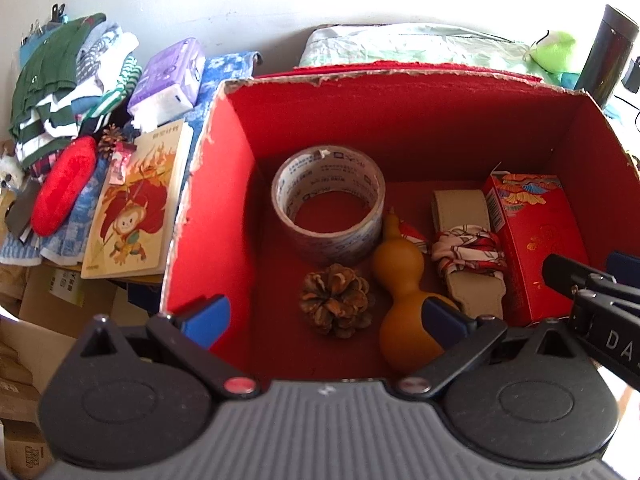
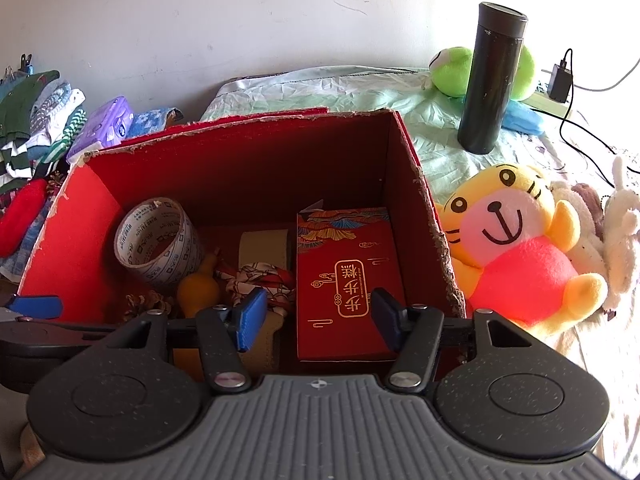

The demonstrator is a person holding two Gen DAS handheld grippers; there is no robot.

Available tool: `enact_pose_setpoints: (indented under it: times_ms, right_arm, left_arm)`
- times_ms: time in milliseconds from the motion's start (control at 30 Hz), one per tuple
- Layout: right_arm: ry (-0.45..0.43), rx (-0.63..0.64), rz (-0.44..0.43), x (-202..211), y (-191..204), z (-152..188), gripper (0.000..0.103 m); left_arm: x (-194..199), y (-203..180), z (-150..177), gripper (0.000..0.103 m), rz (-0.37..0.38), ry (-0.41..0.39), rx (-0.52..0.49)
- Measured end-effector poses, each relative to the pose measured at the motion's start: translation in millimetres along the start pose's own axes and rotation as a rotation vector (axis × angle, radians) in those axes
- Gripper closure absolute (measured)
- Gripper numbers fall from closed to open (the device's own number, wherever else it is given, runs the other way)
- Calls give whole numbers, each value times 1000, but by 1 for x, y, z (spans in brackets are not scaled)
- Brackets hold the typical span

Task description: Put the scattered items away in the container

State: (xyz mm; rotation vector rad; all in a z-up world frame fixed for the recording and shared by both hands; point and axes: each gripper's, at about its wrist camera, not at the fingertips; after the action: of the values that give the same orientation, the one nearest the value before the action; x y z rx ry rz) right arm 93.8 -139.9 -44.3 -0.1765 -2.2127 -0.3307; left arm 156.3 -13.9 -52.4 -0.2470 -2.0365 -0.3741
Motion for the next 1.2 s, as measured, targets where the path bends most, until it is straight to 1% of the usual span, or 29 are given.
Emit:
enact_pose_setpoints:
  times_ms: [267,800,900,1000,1100,1200]
  right_arm:
    - [-13,25,8,1,3,4,43]
    - [3,5,3,2,3,3,42]
    - [20,-21,-2,2,1,0,42]
    - [34,-52,-18,3,1,-6,43]
    - [10,-33,-9,7,9,-11,42]
    - [-21,0,18,9,17,-20,38]
  left_arm:
    - [-1,-3,2,1,-12,2,-15]
    - [1,-2,3,2,-1,-3,-1]
    - [2,1,3,3,9,-11,17]
    - [5,7,1,3,35,-18,51]
    - [10,10,-4,4,35,-33,62]
    - [15,11,-12,4,5,-52,52]
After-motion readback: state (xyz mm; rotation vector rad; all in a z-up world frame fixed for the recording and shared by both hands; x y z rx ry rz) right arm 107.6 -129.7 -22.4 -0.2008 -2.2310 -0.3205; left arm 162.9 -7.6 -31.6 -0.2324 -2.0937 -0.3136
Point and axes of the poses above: each gripper's, at about its wrist camera, not at the fingertips, and x roughly against the way its jaws point, y to its left, z to its underside, and after that the axes turned 9 degrees about -x, right-handed
